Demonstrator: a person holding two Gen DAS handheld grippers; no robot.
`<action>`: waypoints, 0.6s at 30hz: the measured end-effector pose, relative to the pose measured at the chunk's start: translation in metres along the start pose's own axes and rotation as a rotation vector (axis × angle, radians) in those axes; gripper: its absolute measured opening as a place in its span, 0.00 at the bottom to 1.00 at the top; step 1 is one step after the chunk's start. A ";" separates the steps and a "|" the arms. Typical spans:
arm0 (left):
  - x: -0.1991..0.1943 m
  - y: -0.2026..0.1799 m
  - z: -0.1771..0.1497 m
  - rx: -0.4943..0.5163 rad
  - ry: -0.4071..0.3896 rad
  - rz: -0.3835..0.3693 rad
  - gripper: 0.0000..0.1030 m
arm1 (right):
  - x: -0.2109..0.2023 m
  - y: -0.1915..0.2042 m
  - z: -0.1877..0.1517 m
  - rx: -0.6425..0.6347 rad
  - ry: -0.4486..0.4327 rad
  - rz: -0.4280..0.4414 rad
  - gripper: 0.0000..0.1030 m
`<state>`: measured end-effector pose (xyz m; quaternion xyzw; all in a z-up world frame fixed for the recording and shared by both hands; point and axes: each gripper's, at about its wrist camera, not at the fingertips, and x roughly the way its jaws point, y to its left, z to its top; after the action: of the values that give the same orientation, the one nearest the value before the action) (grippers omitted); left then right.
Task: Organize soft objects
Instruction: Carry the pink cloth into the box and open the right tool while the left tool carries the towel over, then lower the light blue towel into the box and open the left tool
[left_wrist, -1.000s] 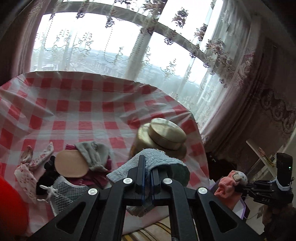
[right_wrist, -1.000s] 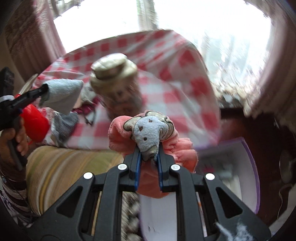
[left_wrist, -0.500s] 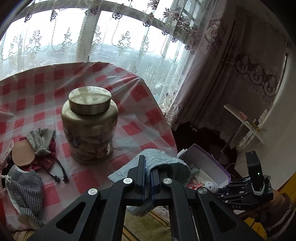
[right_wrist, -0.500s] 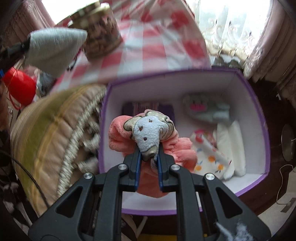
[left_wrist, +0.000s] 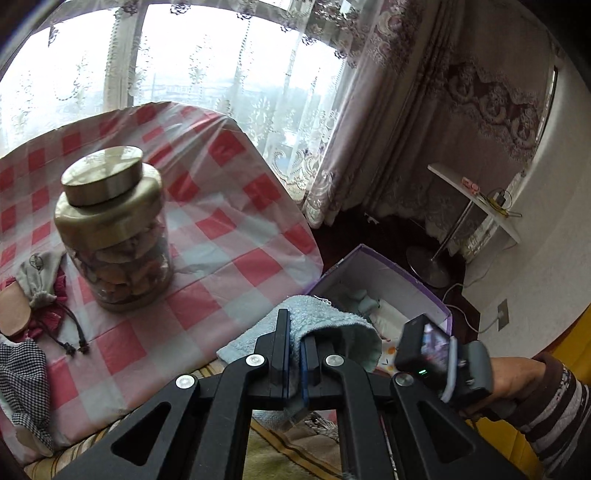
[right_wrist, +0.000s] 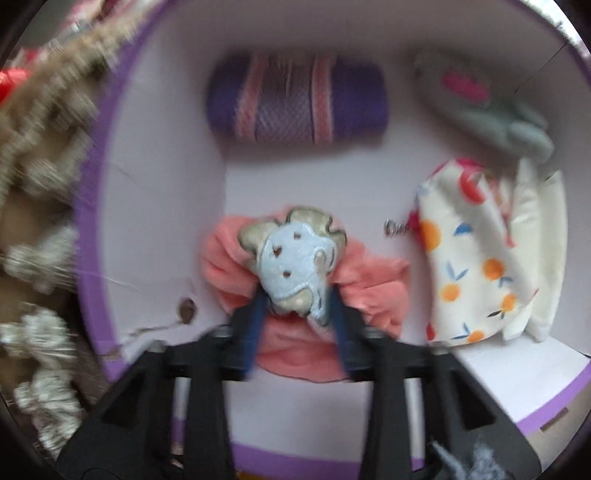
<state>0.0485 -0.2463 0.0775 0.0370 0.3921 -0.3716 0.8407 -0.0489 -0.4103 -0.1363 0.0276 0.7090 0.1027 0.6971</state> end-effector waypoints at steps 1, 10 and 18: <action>0.003 -0.003 0.000 0.008 0.009 -0.002 0.04 | 0.000 0.001 -0.003 -0.010 -0.006 -0.008 0.61; 0.047 -0.048 -0.006 0.225 0.135 -0.078 0.04 | -0.069 -0.022 -0.041 0.086 -0.235 -0.066 0.77; 0.089 -0.096 -0.016 0.551 0.259 -0.118 0.15 | -0.103 -0.038 -0.052 0.142 -0.316 -0.101 0.78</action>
<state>0.0130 -0.3630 0.0273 0.2876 0.3820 -0.5042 0.7191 -0.0941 -0.4720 -0.0415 0.0573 0.5965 0.0116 0.8005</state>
